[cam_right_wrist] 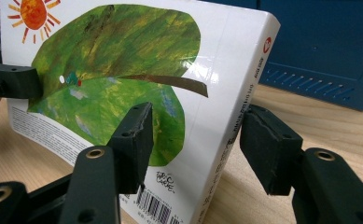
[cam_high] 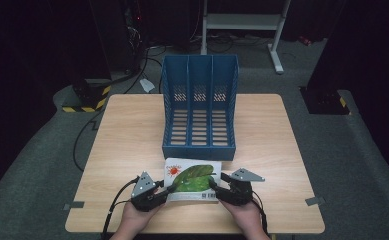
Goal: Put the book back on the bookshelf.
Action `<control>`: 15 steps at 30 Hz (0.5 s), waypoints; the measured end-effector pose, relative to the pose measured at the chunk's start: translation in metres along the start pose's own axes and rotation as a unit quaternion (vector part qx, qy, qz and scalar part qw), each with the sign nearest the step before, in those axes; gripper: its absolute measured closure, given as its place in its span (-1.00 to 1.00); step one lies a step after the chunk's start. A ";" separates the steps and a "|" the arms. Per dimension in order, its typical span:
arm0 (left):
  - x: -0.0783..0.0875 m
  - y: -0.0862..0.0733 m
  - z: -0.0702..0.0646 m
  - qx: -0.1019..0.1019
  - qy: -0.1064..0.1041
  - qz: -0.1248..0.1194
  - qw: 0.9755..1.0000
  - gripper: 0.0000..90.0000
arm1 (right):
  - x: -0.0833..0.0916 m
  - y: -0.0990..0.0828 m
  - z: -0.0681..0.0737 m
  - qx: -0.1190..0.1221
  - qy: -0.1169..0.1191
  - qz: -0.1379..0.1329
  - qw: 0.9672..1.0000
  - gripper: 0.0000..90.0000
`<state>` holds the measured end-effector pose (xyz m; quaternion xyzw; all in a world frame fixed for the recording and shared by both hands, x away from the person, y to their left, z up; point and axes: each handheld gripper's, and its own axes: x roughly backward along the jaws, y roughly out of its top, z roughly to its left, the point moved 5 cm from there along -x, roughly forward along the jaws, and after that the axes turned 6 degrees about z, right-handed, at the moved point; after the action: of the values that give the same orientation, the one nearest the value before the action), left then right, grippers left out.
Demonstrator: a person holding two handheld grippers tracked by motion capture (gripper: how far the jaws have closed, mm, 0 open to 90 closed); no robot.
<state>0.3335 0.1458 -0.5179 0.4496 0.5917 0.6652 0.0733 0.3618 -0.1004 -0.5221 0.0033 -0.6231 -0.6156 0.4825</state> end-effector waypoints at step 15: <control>-0.003 -0.002 0.004 0.006 0.021 -0.001 1.000 0.54 | 0.007 0.007 0.004 0.018 -0.014 -0.032 0.999 0.08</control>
<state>0.3374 0.1469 -0.5215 0.4356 0.5973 0.6709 0.0589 0.3594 -0.1001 -0.5119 0.0231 -0.6404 -0.6193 0.4537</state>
